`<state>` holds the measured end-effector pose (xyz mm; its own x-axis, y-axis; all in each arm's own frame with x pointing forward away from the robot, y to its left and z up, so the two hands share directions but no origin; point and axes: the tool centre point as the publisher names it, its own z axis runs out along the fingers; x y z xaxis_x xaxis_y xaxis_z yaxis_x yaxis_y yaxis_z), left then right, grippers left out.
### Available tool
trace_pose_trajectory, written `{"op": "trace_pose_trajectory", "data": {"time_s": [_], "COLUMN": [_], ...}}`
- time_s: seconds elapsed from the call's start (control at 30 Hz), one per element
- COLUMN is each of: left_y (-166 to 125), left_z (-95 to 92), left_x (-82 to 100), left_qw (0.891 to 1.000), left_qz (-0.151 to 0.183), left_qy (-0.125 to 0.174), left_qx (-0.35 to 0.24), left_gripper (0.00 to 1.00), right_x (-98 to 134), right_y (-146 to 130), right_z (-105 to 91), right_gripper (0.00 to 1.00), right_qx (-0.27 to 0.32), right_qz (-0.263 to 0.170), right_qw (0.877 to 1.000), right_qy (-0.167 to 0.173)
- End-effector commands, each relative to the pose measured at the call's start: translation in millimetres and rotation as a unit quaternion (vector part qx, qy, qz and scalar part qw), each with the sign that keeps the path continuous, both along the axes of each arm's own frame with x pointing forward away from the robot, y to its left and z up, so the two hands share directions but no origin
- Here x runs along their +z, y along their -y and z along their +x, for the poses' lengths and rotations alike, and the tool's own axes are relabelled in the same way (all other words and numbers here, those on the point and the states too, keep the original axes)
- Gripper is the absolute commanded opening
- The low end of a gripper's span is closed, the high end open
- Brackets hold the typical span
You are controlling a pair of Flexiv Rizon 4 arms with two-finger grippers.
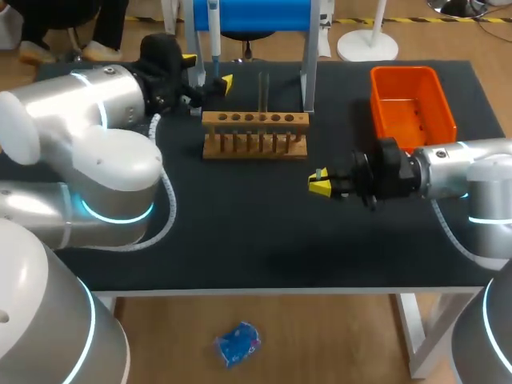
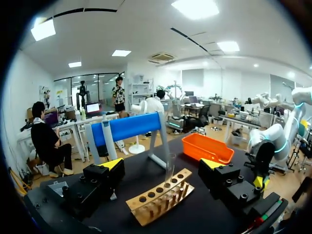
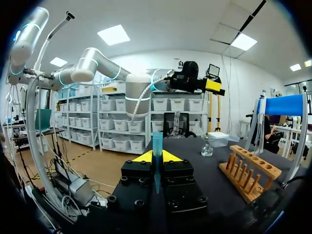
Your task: Invert the test tube, pick up the pipette, mount the tip to pipette, aspirate from beaker and dispense into the tube, eject the tip, return the pipette, and cap with the stopper.
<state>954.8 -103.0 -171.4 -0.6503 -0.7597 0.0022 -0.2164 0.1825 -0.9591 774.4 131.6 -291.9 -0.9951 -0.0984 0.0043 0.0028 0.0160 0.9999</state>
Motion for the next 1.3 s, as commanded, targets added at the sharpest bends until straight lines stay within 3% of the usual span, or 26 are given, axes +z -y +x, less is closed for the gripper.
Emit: {"op": "trace_pose_trajectory", "data": {"time_s": [0.03,0.33,0.5,0.57,0.73,0.77,0.83,0.9,0.93,1.03,1.3], "left_y": [9,9,15,19,20,21,22,22,22,22,22], "left_z": [4.4,4.4,41.9,56.1,87.1,92.1,100.6,107.6,110.8,119.9,138.7], "left_x": [-2.7,-2.7,-12.2,-12.7,-18.7,-18.6,-19.2,-19.0,-20.0,-23.9,-37.4], "left_qw": [1.000,1.000,0.995,0.995,0.991,0.990,0.986,0.984,0.982,0.978,0.970], "left_qz": [0.006,0.006,0.046,0.035,0.045,0.031,0.043,0.022,0.036,0.036,0.035], "left_qy": [0.006,0.006,-0.020,-0.029,-0.033,-0.039,-0.039,-0.038,-0.033,-0.031,-0.001], "left_qx": [0.030,0.030,0.087,0.085,0.125,0.134,0.159,0.173,0.184,0.203,0.242], "left_gripper": [1.00,1.00,1.00,1.00,1.00,1.00,1.00,1.00,1.00,1.00,1.00], "right_x": [1,1,1,1,1,1,1,1,1,1,1], "right_y": [0,0,0,0,0,0,0,0,0,0,0], "right_z": [-0.9,-0.9,-0.9,-0.9,-0.9,-0.9,-0.9,-0.9,-0.9,-0.9,-0.9], "right_gripper": [0.00,0.00,0.00,0.00,0.00,0.00,0.00,0.00,0.00,0.00,0.00], "right_qx": [-0.001,-0.001,-0.001,-0.001,-0.001,-0.001,-0.001,-0.001,-0.001,-0.001,-0.001], "right_qz": [-0.001,-0.001,-0.001,-0.001,-0.001,-0.001,-0.001,-0.001,-0.001,-0.001,-0.001], "right_qw": [1.000,1.000,1.000,1.000,1.000,1.000,1.000,1.000,1.000,1.000,1.000], "right_qy": [0.000,0.000,0.000,0.000,0.000,0.000,0.000,0.000,0.000,0.000,0.000]}}
